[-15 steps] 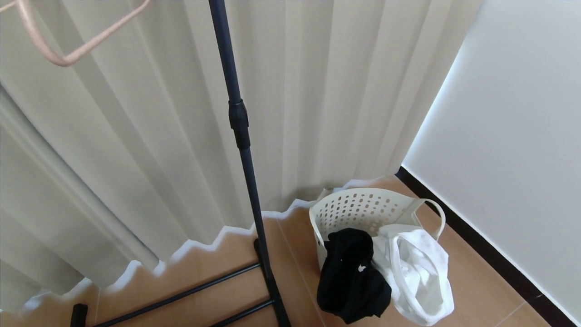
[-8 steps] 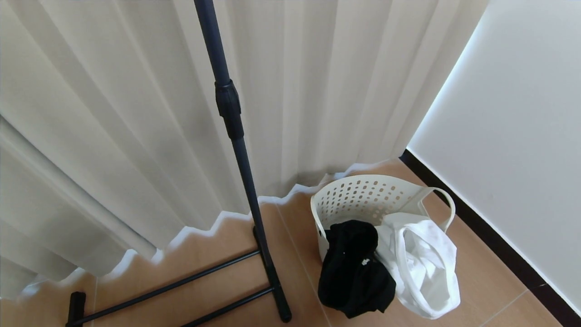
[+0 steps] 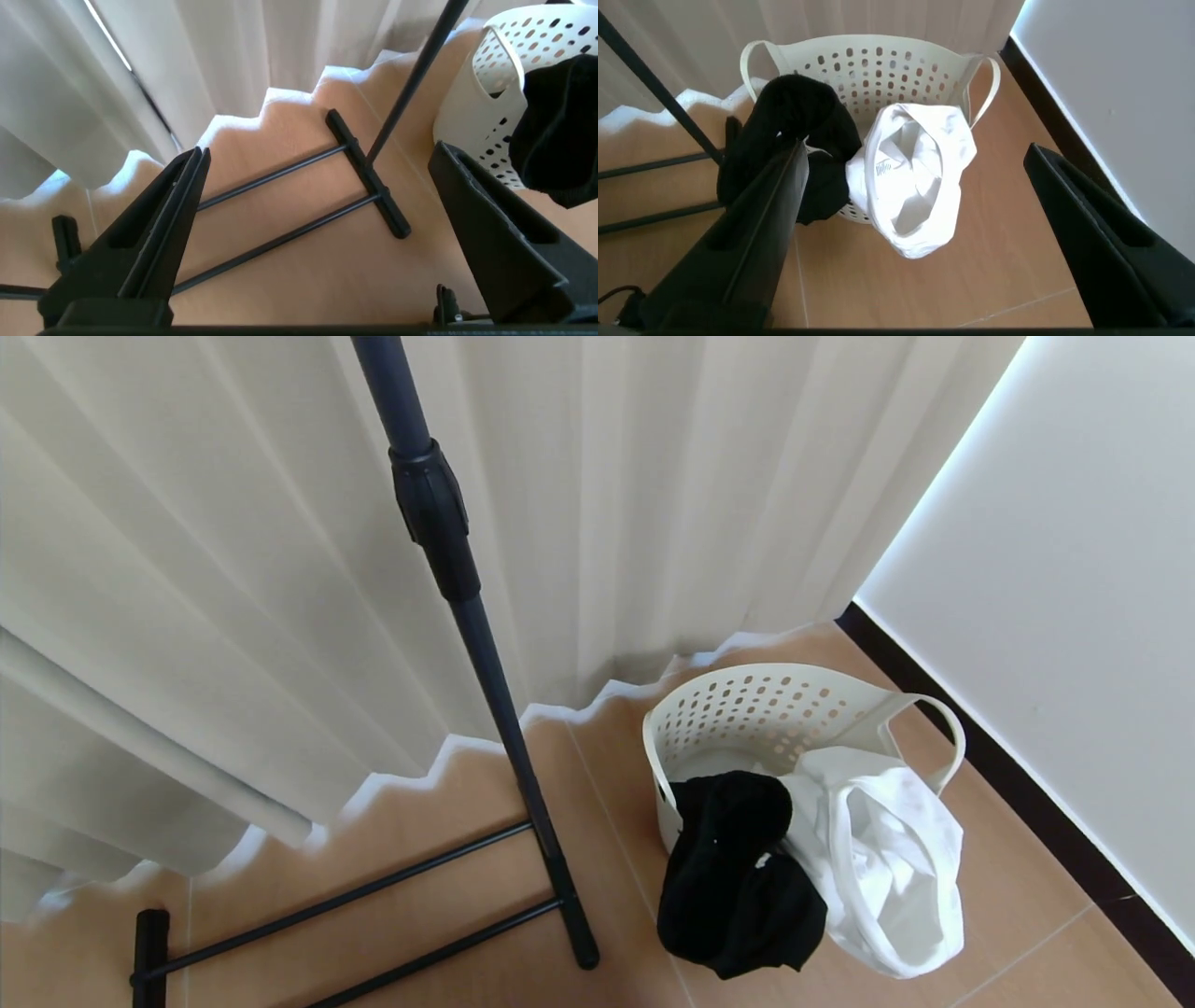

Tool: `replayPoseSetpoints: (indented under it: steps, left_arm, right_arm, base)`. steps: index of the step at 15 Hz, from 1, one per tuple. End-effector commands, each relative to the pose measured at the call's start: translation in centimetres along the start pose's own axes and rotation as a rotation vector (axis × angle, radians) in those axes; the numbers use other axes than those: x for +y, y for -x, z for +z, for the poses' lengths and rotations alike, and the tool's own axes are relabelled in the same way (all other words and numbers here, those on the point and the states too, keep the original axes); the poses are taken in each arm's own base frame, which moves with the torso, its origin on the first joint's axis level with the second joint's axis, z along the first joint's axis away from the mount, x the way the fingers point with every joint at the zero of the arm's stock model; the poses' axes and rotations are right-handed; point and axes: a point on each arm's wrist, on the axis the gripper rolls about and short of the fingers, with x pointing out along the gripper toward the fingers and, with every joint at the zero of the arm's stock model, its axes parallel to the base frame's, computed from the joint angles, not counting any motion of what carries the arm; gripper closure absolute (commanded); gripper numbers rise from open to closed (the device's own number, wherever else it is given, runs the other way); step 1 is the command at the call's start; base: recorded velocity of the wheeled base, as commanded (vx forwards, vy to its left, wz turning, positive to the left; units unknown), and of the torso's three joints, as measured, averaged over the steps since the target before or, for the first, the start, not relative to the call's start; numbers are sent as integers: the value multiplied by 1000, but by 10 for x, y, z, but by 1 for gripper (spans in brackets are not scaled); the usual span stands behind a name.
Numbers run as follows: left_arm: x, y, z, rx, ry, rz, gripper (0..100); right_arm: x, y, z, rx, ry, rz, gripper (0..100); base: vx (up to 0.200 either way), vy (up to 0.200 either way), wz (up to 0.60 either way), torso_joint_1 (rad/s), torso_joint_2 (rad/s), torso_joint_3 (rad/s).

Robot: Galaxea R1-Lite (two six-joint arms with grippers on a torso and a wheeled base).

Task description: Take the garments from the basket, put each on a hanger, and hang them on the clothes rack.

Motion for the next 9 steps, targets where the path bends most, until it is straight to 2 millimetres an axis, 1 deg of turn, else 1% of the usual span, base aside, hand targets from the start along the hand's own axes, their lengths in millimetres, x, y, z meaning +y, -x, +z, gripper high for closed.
replayPoseSetpoints:
  steps: [1,3,5,6,7,8,9]
  left_arm:
    - [0,0,0,0,0,0,0]
    - [0,0,0,0,0,0,0]
    - [0,0,0,0,0,0,0]
    - [0,0,0,0,2,0,0]
    - [0,0,0,0,2,0,0]
    - [0,0,0,0,3,0,0]
    - [0,0,0,0,3,0,0]
  right_arm:
    - [0,0,0,1,13,2,0]
    - [0,-2,-1,36,35,30,0]
    - [-1,-12,0,167,33,132,0]
    - [-1,-22,2,265,30,191,0]
    - [-1,-27,4,303,24,208,0]
    - [0,-36,13,312,24,220,0]
    - [2,-47,18,363,30,253,0]
  base:
    - [0,0,0,-2,2,-198]
    - [0,0,0,-2,2,-178]
    - [0,0,0,-2,0,-73]
    - [0,0,0,0,0,0]
    - [0,0,0,0,0,0]
    - [0,0,0,0,0,0]
    - [0,0,0,0,0,0]
